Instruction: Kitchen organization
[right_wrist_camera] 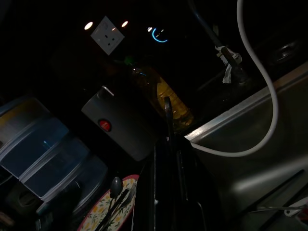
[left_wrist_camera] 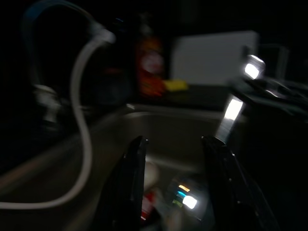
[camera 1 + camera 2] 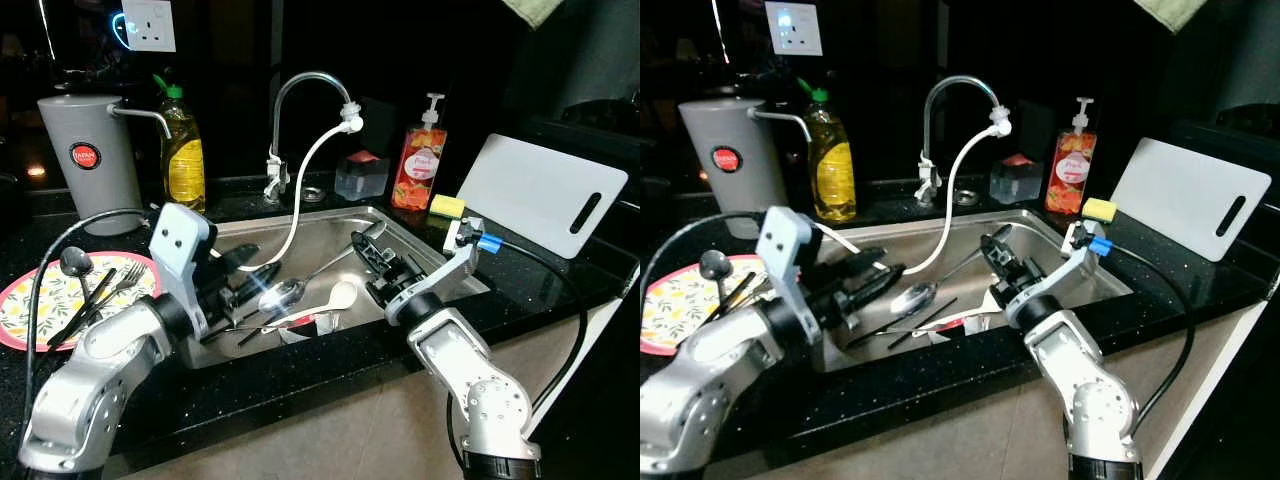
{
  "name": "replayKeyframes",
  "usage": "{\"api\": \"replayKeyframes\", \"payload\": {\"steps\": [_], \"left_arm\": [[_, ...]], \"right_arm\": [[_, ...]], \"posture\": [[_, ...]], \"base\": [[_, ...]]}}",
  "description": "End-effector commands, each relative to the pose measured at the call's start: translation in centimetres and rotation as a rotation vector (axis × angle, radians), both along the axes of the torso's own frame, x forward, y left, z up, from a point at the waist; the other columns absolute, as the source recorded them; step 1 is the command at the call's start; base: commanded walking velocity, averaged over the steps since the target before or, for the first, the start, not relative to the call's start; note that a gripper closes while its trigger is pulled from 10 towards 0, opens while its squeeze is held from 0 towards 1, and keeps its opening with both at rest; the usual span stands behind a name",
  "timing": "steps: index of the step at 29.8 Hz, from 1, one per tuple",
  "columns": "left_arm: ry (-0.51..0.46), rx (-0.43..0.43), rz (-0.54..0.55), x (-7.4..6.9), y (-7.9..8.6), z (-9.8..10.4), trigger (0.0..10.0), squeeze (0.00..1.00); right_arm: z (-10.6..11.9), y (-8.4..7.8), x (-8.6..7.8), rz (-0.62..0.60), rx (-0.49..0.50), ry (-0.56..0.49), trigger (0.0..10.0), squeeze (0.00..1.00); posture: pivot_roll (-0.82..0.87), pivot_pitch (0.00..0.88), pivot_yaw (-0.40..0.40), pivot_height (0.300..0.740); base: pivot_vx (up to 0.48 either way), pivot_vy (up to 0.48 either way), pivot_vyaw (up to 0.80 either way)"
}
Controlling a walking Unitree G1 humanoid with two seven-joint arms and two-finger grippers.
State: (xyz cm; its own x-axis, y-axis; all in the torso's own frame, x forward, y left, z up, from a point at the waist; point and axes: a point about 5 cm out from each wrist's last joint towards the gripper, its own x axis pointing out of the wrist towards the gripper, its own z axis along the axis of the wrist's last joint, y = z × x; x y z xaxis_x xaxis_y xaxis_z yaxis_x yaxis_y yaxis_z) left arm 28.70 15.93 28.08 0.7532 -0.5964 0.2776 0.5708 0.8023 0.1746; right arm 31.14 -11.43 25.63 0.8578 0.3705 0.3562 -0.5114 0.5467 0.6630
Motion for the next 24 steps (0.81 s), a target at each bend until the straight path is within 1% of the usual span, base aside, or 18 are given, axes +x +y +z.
{"api": "replayKeyframes", "payload": {"steps": [1,3,4,5,7,8,10,11,12,13,14,16,18,19,20,21,23,24], "left_arm": [[0.008,-0.023,0.053,0.4,0.5,-0.1,10.0,0.0],[0.031,-0.077,0.195,1.3,2.3,-0.2,10.0,0.0],[0.031,-0.077,0.195,1.3,2.3,-0.2,10.0,0.0],[0.05,-0.102,0.262,1.7,3.3,-0.5,10.0,0.0],[0.089,-0.127,0.347,2.2,4.5,-1.2,10.0,0.0],[0.089,-0.127,0.347,2.2,4.5,-1.2,10.0,0.0],[0.124,-0.11,0.402,2.6,5.0,-2.0,10.0,0.0],[0.135,-0.1,0.421,2.8,5.2,-2.3,10.0,0.0],[0.152,-0.098,0.436,2.8,5.3,-2.7,10.0,0.0],[0.152,-0.098,0.436,2.8,5.3,-2.7,10.0,0.0],[0.163,-0.1,0.446,2.9,5.3,-2.9,10.0,0.0],[0.179,-0.063,0.459,2.8,5.2,-3.6,10.0,0.0],[0.184,-0.046,0.459,2.8,5.1,-3.8,10.0,0.0],[0.19,-0.016,0.458,2.8,4.9,-3.9,10.0,0.06],[0.19,-0.016,0.458,2.8,4.9,-3.9,10.0,0.06],[0.2,0.068,0.471,2.9,4.7,-4.0,10.0,0.0],[0.201,0.089,0.475,2.9,4.6,-4.1,10.0,0.0],[0.218,0.114,0.45,2.7,4.2,-4.0,10.0,0.0]], "right_arm": [[-0.2,-0.1,0.3,-0.014,-0.012,0.001,10.0,0.0],[-0.8,0.1,1.6,-0.09,-0.089,0.016,10.0,0.0],[-0.8,0.1,1.6,-0.09,-0.089,0.016,10.0,0.0],[-1.1,0.1,2.5,-0.146,-0.134,0.026,10.0,0.0],[-1.5,0.5,4.2,-0.216,-0.199,0.037,10.0,0.0],[-1.5,0.5,4.2,-0.216,-0.199,0.037,10.0,0.0],[-1.9,1.2,5.6,-0.241,-0.257,0.049,10.0,0.0],[-2.0,1.5,6.1,-0.246,-0.28,0.054,10.0,0.0],[-2.3,1.9,6.7,-0.245,-0.331,0.068,10.0,0.0],[-2.3,1.9,6.7,-0.245,-0.331,0.068,10.0,0.0],[-2.6,2.1,7.0,-0.243,-0.365,0.077,10.0,0.0],[-3.5,2.1,8.2,-0.245,-0.447,0.131,10.0,0.0],[-3.8,1.9,8.5,-0.247,-0.465,0.149,10.0,0.0],[-4.3,1.9,8.9,-0.237,-0.503,0.167,10.0,0.0],[-4.3,1.9,8.9,-0.237,-0.503,0.167,10.0,0.0],[-5.2,2.0,9.1,-0.188,-0.581,0.189,10.0,0.0],[-5.4,2.0,9.1,-0.175,-0.599,0.194,10.0,0.0],[-5.5,2.1,9.2,-0.163,-0.649,0.146,10.0,0.0]], "posture": [[-0.03,0.0,-0.079,0.74],[-0.03,0.0,-0.07,0.74],[-0.03,0.0,-0.07,0.74],[-0.04,0.0,-0.065,0.74],[-0.04,0.0,-0.065,0.74],[-0.04,0.0,-0.065,0.74],[-0.03,0.0,-0.071,0.74],[-0.03,0.0,-0.072,0.74],[-0.02,0.0,-0.072,0.74],[-0.02,0.0,-0.072,0.74],[-0.02,0.0,-0.072,0.74],[-0.02,0.0,-0.067,0.74],[-0.02,0.0,-0.067,0.74],[-0.02,0.0,-0.069,0.74],[-0.02,0.0,-0.069,0.74],[-0.01,0.004,-0.071,0.74],[-0.01,0.004,-0.071,0.74],[-0.01,0.035,-0.067,0.74]], "base": [[0.0,0.0,0.0],[0.0,0.0,0.0],[0.0,0.0,0.0],[0.0,0.0,0.0],[0.0,0.0,0.0],[0.0,0.0,0.0],[0.0,0.0,0.0],[0.0,0.0,0.0],[0.0,0.0,0.0],[0.0,0.0,0.0],[0.0,0.0,0.0],[0.0,0.0,0.0],[0.0,0.0,0.0],[0.0,0.0,0.0],[0.0,0.0,0.0],[0.0,0.0,0.0],[0.0,0.0,0.0],[0.0,0.0,0.0]]}}
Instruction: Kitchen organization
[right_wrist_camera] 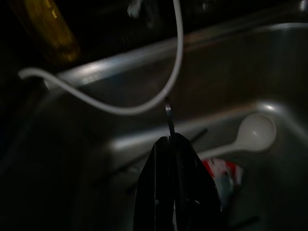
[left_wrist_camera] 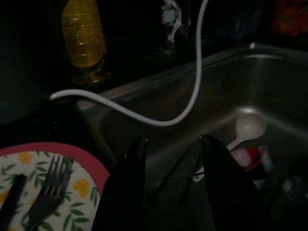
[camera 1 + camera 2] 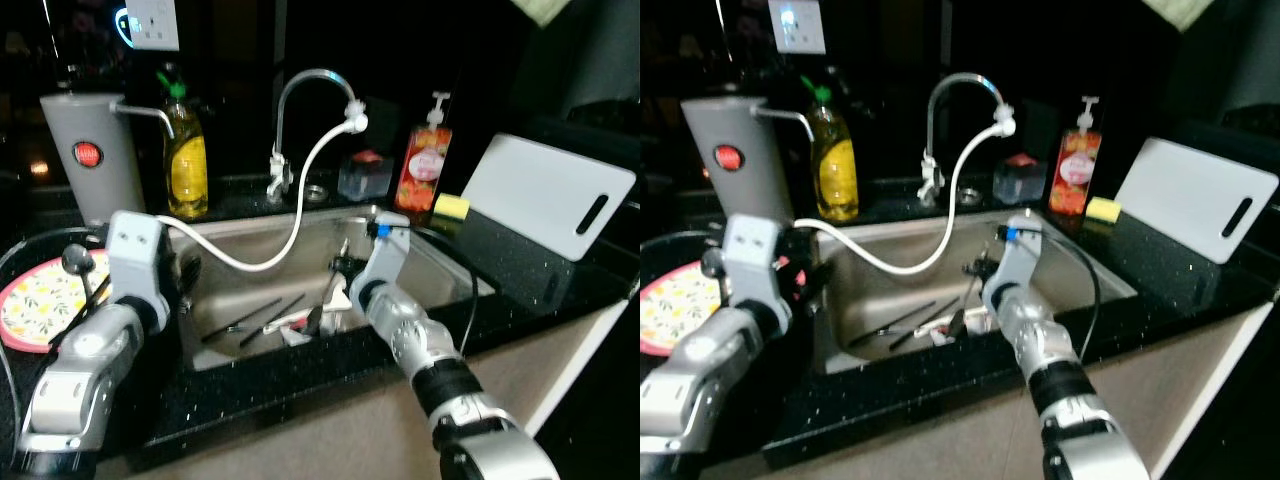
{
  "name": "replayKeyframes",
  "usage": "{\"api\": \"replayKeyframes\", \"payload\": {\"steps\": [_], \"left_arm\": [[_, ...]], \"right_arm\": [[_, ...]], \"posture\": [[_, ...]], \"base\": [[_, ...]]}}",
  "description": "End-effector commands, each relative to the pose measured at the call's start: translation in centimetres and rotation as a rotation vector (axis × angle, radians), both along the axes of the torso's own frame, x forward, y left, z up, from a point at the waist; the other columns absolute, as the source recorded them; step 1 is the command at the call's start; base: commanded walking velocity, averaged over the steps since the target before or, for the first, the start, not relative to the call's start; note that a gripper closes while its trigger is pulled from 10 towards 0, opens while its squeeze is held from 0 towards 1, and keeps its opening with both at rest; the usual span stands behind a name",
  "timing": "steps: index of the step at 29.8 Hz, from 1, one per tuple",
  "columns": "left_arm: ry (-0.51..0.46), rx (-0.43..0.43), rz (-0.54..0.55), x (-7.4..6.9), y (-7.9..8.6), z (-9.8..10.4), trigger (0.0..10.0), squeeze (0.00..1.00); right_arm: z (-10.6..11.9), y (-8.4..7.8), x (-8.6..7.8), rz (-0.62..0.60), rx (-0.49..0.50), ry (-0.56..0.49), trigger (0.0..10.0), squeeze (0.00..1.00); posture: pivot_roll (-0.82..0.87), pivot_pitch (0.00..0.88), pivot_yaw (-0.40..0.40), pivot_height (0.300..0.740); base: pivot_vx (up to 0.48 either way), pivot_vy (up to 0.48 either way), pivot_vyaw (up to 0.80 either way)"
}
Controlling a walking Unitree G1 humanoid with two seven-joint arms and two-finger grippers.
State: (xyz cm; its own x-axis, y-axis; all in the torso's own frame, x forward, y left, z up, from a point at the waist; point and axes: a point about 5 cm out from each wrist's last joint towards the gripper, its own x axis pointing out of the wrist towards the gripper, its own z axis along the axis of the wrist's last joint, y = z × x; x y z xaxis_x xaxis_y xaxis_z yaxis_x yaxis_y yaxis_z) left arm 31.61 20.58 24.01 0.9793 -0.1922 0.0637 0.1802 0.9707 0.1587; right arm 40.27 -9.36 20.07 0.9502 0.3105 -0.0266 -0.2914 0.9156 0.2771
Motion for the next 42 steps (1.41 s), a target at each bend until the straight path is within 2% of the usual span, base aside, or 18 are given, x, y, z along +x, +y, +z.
{"api": "replayKeyframes", "payload": {"steps": [1,5,6,7,8,11,12,13,14,17,19,20,22,24,27,31,34,42], "left_arm": [[0.02,0.033,-0.039,-0.3,-0.7,0.2,10.0,0.0],[0.014,0.028,-0.071,-0.6,-1.1,0.5,10.0,0.0],[0.016,0.029,-0.073,-0.7,-1.2,0.5,10.0,0.0],[0.017,0.031,-0.073,-0.8,-1.2,0.5,10.0,0.0],[0.019,0.031,-0.071,-0.8,-1.2,0.5,10.0,0.0],[0.021,0.033,-0.068,-0.8,-1.2,0.5,10.0,0.0],[0.024,0.037,-0.064,-0.9,-1.2,0.5,10.0,0.0],[0.024,0.037,-0.064,-0.9,-1.2,0.5,10.0,0.0],[0.022,0.034,-0.062,-0.9,-1.2,0.6,10.0,0.0],[-0.006,0.02,-0.044,-0.7,-1.2,1.0,10.0,0.0],[-0.025,0.011,-0.032,-0.7,-1.2,1.3,10.0,0.0],[-0.025,0.011,-0.032,-0.7,-1.2,1.3,10.0,0.0],[-0.048,-0.001,-0.009,-0.7,-1.1,1.7,10.0,0.0],[-0.064,-0.007,0.018,-0.7,-0.8,2.1,10.0,0.0],[-0.076,-0.001,0.042,-0.7,-0.5,2.3,10.0,0.0],[-0.089,0.026,0.073,-0.7,-0.2,2.8,10.0,0.0],[-0.112,-0.012,0.066,-1.1,0.0,3.8,10.0,0.0],[-0.105,-0.031,0.095,-1.0,0.4,4.0,10.0,0.0]], "right_arm": [[0.0,0.1,0.1,0.036,-0.058,-0.033,10.0,0.0],[-0.3,-0.3,0.3,0.022,-0.06,-0.025,10.0,0.0],[-0.7,-0.6,0.4,0.002,-0.055,-0.008,10.0,0.54],[-0.9,-0.8,0.5,-0.015,-0.056,0.002,10.0,0.54],[-0.9,-1.0,0.5,-0.021,-0.026,0.007,10.0,1.0],[-0.5,-1.1,0.7,-0.017,-0.002,-0.009,10.0,1.0],[1.8,-1.3,1.0,0.003,0.075,-0.111,10.0,1.0],[1.8,-1.3,1.0,0.003,0.075,-0.111,10.0,1.0],[4.0,-1.4,1.0,0.024,0.119,-0.207,10.0,0.0],[10.4,-2.2,-0.1,0.065,0.184,-0.469,10.0,0.0],[12.8,-2.5,-1.3,0.076,0.172,-0.578,10.0,0.0],[12.8,-2.5,-1.3,0.076,0.172,-0.578,10.0,0.0],[15.1,-2.7,-3.5,0.093,0.155,-0.701,10.0,0.0],[15.7,-2.3,-5.7,0.11,0.068,-0.801,10.0,0.0],[14.5,-1.7,-6.9,0.119,-0.019,-0.819,10.0,0.0],[11.6,-0.7,-8.3,0.137,-0.046,-0.734,10.0,0.0],[8.5,-0.6,-9.4,0.11,-0.071,-0.597,10.0,0.0],[7.3,-2.0,-10.7,0.0,-0.108,-0.516,10.0,0.0]], "posture": [[0.0,0.047,-0.067,0.74],[0.0,0.066,-0.061,0.74],[0.01,0.068,-0.059,0.74],[0.01,0.068,-0.059,0.74],[0.01,0.073,-0.055,0.74],[0.01,0.074,-0.055,0.74],[0.01,0.075,-0.055,0.74],[0.01,0.075,-0.055,0.74],[0.0,0.072,-0.057,0.74],[-0.01,0.063,-0.062,0.74],[-0.01,0.06,-0.065,0.74],[-0.01,0.06,-0.065,0.74],[-0.01,0.055,-0.066,0.74],[-0.01,0.051,-0.065,0.74],[-0.02,0.049,-0.063,0.74],[-0.01,0.051,-0.057,0.74],[-0.03,0.061,-0.041,0.74],[-0.04,0.056,-0.02,0.74]], "base": [[0.0,0.0,0.0],[0.0,0.0,0.0],[0.0,0.0,0.0],[0.0,0.0,0.0],[0.0,0.0,0.0],[0.0,0.0,0.0],[0.0,0.0,0.0],[0.0,0.0,0.0],[0.0,0.0,0.0],[0.0,0.0,0.0],[0.0,0.0,0.0],[0.0,0.0,0.0],[0.0,0.0,0.0],[0.0,0.0,0.0],[0.0,0.0,0.0],[0.0,0.0,0.0],[0.0,0.0,0.0],[0.0,0.0,0.0]]}}
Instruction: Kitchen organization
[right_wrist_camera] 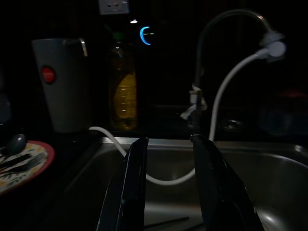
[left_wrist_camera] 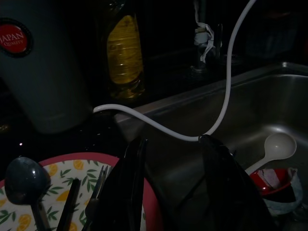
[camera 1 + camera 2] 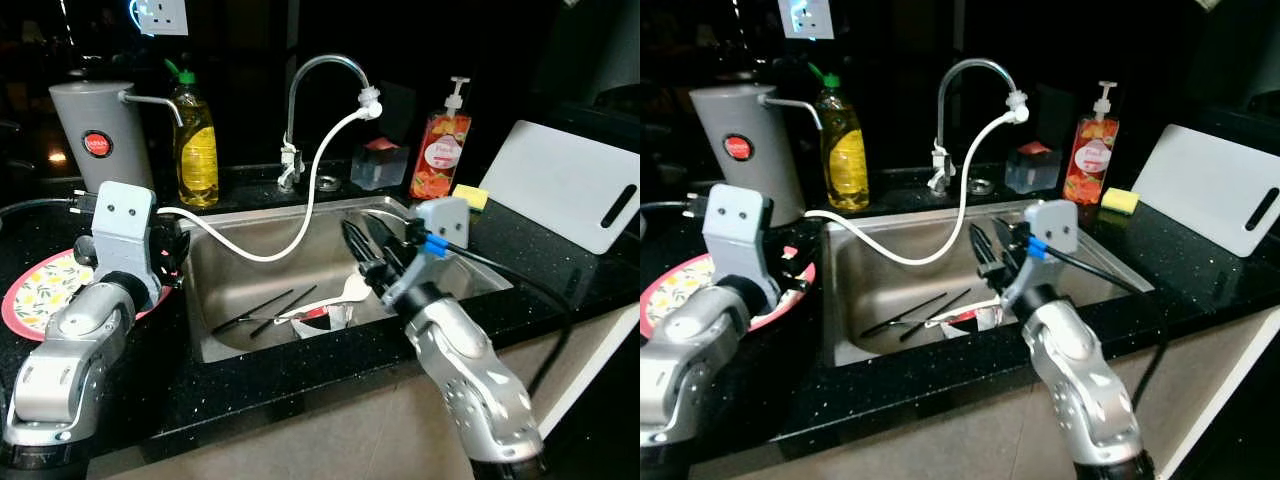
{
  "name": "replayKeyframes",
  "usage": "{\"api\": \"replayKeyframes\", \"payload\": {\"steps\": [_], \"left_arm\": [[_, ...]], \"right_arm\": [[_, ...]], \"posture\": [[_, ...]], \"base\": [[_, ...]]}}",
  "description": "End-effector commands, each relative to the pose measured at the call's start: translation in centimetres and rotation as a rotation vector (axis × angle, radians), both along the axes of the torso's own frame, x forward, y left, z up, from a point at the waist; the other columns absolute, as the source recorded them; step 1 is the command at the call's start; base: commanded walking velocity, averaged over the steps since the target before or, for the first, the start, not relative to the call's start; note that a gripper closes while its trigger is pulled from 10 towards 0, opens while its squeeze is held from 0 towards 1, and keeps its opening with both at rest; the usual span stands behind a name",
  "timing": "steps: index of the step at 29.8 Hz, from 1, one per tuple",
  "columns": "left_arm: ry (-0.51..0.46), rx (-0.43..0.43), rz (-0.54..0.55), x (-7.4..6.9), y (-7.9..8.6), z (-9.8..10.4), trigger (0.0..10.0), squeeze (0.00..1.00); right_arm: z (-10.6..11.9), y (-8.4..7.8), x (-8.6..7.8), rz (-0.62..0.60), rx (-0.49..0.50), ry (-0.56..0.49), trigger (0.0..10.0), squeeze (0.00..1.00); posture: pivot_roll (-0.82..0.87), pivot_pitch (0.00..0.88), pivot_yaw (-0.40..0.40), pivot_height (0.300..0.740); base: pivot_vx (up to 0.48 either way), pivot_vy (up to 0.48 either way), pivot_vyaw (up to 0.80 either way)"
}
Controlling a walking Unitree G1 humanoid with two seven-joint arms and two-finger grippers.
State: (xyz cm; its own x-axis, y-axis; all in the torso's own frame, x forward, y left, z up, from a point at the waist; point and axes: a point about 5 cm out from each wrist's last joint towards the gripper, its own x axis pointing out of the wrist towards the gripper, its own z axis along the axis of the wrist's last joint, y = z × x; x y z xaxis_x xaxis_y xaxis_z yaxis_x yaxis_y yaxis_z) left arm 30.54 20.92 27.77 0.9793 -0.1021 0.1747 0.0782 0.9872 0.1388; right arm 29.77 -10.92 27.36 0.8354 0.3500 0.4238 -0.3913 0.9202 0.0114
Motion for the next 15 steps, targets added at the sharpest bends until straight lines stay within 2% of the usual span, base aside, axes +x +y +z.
{"api": "replayKeyframes", "payload": {"steps": [1,2,3,6,7,10,11,13,15], "left_arm": [[0.011,0.002,0.014,0.2,0.1,0.1,10.0,0.0],[0.038,0.016,0.033,0.3,0.2,-0.2,10.0,0.0],[0.064,0.005,0.05,0.4,0.4,-0.5,10.0,0.04],[0.087,-0.007,0.08,0.5,0.7,-0.7,10.0,0.06],[0.056,-0.013,0.087,0.4,0.7,-0.5,10.0,0.0],[0.013,-0.018,0.091,0.1,0.4,-0.4,10.0,0.0],[-0.003,-0.015,0.16,-0.1,0.5,-0.6,10.0,0.0],[0.057,-0.034,0.184,-0.1,0.5,-1.2,10.0,0.0],[0.076,-0.036,0.189,0.0,0.5,-1.5,10.0,0.0]], "right_arm": [[-0.1,-0.6,-0.2,-0.037,-0.019,0.011,10.0,0.0],[-0.3,-0.8,-0.3,-0.047,-0.033,0.022,10.0,0.0],[-0.5,-0.9,-0.3,-0.053,-0.043,0.034,10.0,0.0],[-0.8,-1.1,-0.4,-0.064,-0.057,0.059,10.0,0.0],[-1.0,-1.2,-0.4,-0.068,-0.058,0.073,10.0,0.0],[-1.4,-1.3,-0.3,-0.078,-0.056,0.099,10.0,0.0],[-1.7,-1.4,-0.2,-0.085,-0.056,0.116,10.0,0.0],[-1.9,-1.4,-0.2,-0.089,-0.058,0.127,10.0,0.0],[-2.0,-1.4,-0.2,-0.088,-0.058,0.13,10.0,0.0]], "posture": [[-0.04,0.056,-0.02,0.74],[-0.05,0.052,-0.024,0.74],[-0.05,0.052,-0.024,0.74],[-0.06,0.042,-0.03,0.74],[-0.06,0.032,-0.038,0.74],[-0.06,0.022,-0.043,0.74],[-0.07,0.01,-0.048,0.74],[-0.07,0.0,-0.052,0.74],[-0.07,0.0,-0.053,0.74]], "base": [[0.0,0.0,0.0],[0.0,0.0,0.0],[0.0,0.0,0.0],[0.0,0.0,0.0],[0.0,0.0,0.0],[0.0,0.0,0.0],[0.0,0.0,0.0],[0.0,0.0,0.0],[0.0,0.0,0.0]]}}
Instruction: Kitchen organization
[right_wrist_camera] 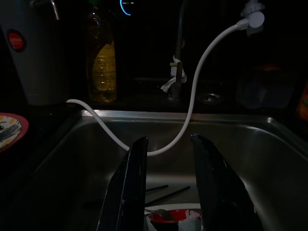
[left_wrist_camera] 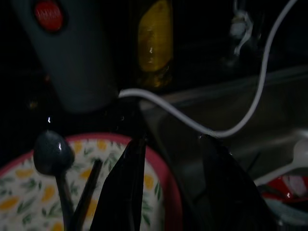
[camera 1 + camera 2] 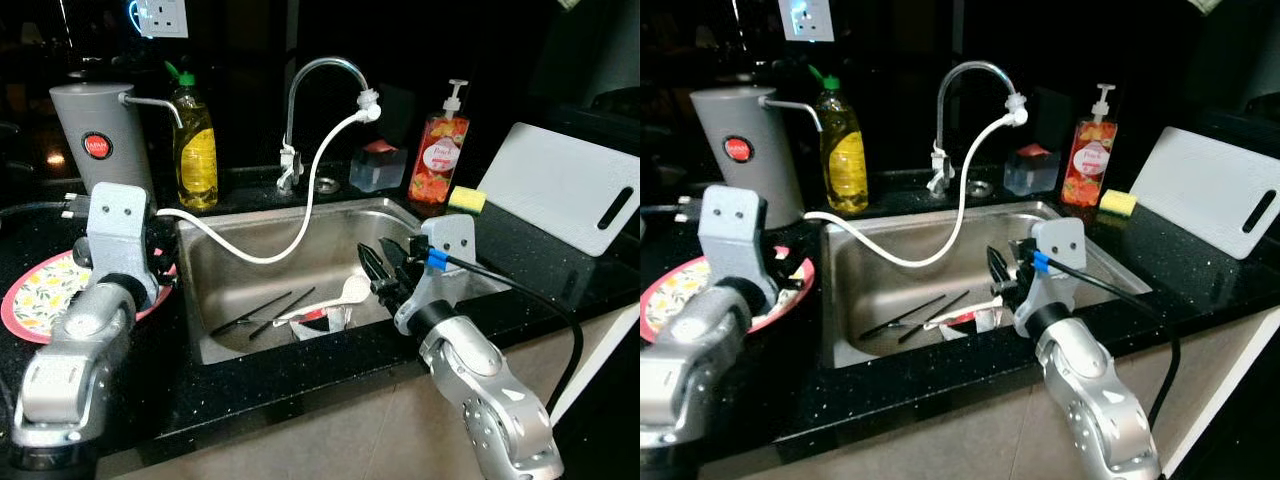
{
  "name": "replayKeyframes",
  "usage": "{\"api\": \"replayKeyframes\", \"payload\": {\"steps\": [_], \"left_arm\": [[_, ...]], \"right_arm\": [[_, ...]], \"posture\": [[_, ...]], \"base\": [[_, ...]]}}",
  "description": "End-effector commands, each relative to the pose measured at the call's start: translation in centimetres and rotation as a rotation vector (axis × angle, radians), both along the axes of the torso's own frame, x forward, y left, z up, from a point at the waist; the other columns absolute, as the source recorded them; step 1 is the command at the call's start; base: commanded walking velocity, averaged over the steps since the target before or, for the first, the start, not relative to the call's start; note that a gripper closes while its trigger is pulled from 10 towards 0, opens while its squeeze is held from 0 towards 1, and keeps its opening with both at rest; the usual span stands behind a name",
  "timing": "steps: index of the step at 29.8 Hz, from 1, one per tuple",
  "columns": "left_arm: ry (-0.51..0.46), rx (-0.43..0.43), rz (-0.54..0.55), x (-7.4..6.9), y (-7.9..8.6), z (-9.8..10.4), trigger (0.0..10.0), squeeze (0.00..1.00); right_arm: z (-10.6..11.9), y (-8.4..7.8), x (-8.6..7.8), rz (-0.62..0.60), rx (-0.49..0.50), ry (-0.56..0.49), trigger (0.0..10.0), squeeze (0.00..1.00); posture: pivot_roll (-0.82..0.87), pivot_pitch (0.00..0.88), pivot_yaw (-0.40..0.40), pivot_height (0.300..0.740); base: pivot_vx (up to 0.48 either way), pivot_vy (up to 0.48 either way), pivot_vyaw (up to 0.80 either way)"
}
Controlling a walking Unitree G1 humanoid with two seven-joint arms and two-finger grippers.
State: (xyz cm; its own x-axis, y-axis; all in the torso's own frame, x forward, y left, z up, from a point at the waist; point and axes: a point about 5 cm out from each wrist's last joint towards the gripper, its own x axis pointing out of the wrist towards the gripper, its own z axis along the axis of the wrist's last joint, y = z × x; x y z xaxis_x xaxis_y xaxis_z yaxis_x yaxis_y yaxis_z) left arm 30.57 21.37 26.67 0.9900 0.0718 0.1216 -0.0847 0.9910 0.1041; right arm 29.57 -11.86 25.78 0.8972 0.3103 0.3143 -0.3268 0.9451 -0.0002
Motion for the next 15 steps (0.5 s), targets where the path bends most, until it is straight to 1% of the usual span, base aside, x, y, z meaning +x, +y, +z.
{"api": "replayKeyframes", "payload": {"steps": [1,2,5,6,7,8,9,10,12,13,14,15], "left_arm": [[0.034,-0.021,0.002,0.0,-0.1,-0.6,10.0,0.0],[0.047,-0.045,-0.004,0.1,-0.2,-0.8,10.0,0.0],[0.047,-0.055,-0.021,0.1,-0.3,-0.9,10.0,0.0],[0.016,-0.013,-0.03,0.1,-0.6,-1.1,10.0,0.0],[0.016,-0.013,-0.03,0.1,-0.6,-1.1,10.0,0.0],[-0.011,0.009,-0.032,0.0,-0.7,-1.0,10.0,0.0],[-0.006,-0.012,-0.02,0.0,-0.6,-1.3,10.0,0.0],[-0.006,-0.012,-0.02,0.0,-0.6,-1.3,10.0,0.0],[0.014,-0.012,-0.019,0.3,-0.3,-1.7,10.0,0.0],[0.014,0.003,-0.013,0.6,0.0,-1.8,10.0,0.0],[0.014,0.003,-0.013,0.6,0.0,-1.8,10.0,0.0],[0.024,0.004,0.019,1.1,0.5,-2.1,10.0,0.0]], "right_arm": [[-0.4,-0.4,0.0,-0.02,-0.005,0.026,10.0,0.0],[-0.5,-0.4,0.1,-0.02,-0.005,0.028,10.0,0.0],[-0.5,-0.4,0.1,-0.02,-0.006,0.029,10.0,0.0],[-0.5,-0.3,0.1,-0.015,-0.009,0.025,10.0,0.0],[-0.5,-0.3,0.1,-0.015,-0.009,0.025,10.0,0.0],[-0.5,-0.3,0.1,-0.012,-0.01,0.024,10.0,0.0],[-0.6,-0.2,0.1,-0.009,-0.009,0.028,10.0,0.0],[-0.6,-0.2,0.1,-0.009,-0.009,0.028,10.0,0.0],[-0.6,0.0,0.1,-0.01,-0.01,0.031,10.0,0.0],[-0.5,0.1,0.0,-0.011,-0.009,0.028,10.0,0.0],[-0.5,0.1,0.0,-0.011,-0.009,0.028,10.0,0.0],[-0.4,0.1,0.0,-0.014,-0.008,0.024,10.0,0.0]], "posture": [[-0.07,0.0,-0.055,0.74],[-0.07,0.0,-0.055,0.74],[-0.06,0.0,-0.054,0.74],[-0.06,0.0,-0.055,0.74],[-0.06,0.0,-0.055,0.74],[-0.06,0.0,-0.055,0.74],[-0.07,0.0,-0.052,0.74],[-0.07,0.0,-0.052,0.74],[-0.08,0.0,-0.041,0.74],[-0.09,0.0,-0.039,0.74],[-0.09,0.0,-0.039,0.74],[-0.08,0.0,-0.039,0.74]], "base": [[0.0,0.0,0.0],[0.0,0.0,0.0],[0.0,0.0,0.0],[0.0,0.0,0.0],[0.0,0.0,0.0],[0.0,0.0,0.0],[0.0,0.0,0.0],[0.0,0.0,0.0],[0.0,0.0,0.0],[0.0,0.0,0.0],[0.0,0.0,0.0],[0.0,0.0,0.0]]}}
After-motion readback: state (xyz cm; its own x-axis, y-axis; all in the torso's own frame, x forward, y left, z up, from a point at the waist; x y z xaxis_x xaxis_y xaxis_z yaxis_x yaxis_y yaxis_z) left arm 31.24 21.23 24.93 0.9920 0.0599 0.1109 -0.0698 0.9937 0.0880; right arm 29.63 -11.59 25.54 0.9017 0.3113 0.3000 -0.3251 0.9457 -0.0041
